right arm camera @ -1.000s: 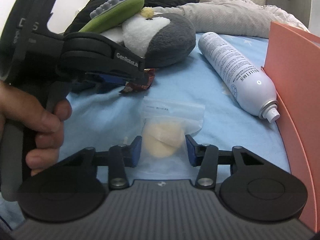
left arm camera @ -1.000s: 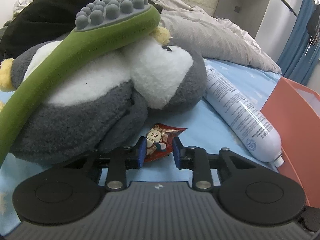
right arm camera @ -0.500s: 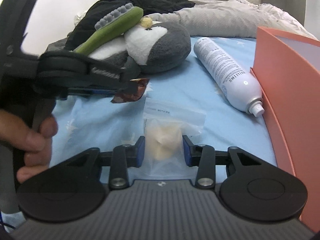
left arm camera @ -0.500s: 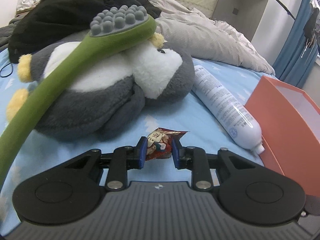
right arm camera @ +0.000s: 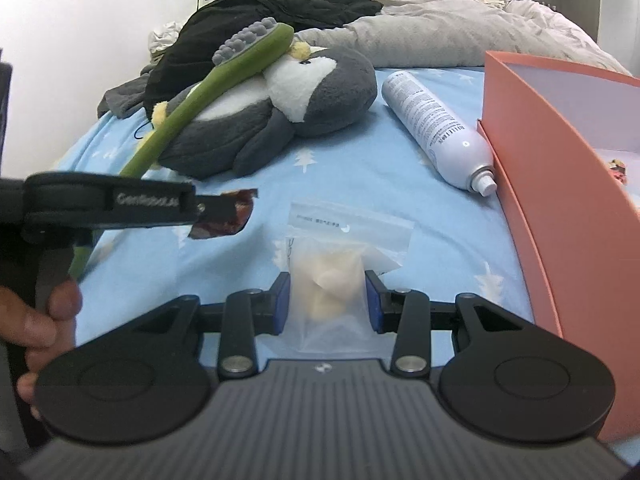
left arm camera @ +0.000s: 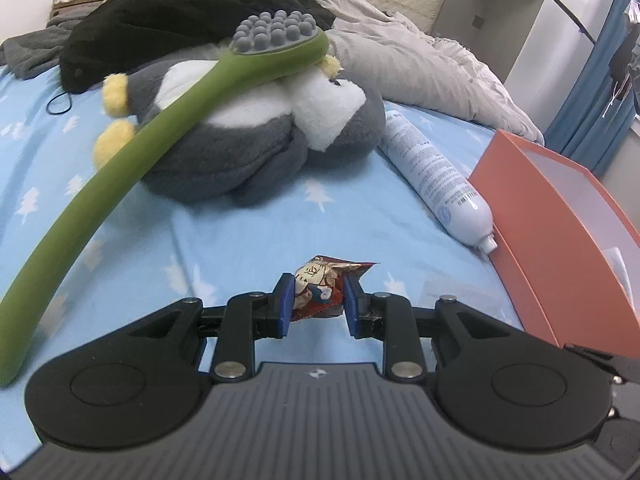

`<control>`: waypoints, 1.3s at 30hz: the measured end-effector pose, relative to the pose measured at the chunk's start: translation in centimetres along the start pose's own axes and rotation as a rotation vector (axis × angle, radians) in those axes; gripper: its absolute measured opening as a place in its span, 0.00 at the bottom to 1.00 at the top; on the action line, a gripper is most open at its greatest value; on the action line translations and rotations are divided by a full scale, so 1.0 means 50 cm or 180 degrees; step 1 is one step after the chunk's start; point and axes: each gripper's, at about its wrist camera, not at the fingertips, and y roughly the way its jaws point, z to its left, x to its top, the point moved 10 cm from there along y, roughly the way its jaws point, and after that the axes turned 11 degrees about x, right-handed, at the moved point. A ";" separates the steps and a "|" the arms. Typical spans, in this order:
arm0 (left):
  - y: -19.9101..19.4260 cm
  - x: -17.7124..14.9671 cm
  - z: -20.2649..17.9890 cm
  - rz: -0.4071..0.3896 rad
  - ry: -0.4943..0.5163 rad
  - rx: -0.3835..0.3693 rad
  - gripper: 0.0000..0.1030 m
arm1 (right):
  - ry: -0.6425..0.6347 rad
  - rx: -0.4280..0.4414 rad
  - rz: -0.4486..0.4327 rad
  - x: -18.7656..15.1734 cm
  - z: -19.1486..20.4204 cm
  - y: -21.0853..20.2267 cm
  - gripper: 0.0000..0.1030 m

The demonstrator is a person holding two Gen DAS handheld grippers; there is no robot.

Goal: Organize soft objects

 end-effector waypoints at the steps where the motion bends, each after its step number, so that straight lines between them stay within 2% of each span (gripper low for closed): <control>1: -0.010 -0.005 0.001 0.0009 0.0007 -0.0005 0.30 | 0.0003 0.0003 0.0006 -0.003 0.003 -0.007 0.40; 9: -0.097 -0.070 0.001 0.0099 0.0025 -0.0057 0.30 | 0.0020 0.0043 0.0037 -0.020 0.036 -0.066 0.40; 19: -0.191 -0.087 0.001 0.0037 -0.0035 -0.0123 0.30 | 0.0025 -0.0015 0.0021 -0.031 0.063 -0.144 0.40; 28: -0.261 -0.064 -0.016 -0.0090 -0.0017 -0.0181 0.30 | 0.0014 -0.0039 -0.0057 -0.010 0.079 -0.200 0.40; 39: -0.322 -0.001 -0.059 -0.0248 0.0023 -0.0281 0.30 | -0.0010 -0.0104 -0.0273 0.068 0.064 -0.264 0.40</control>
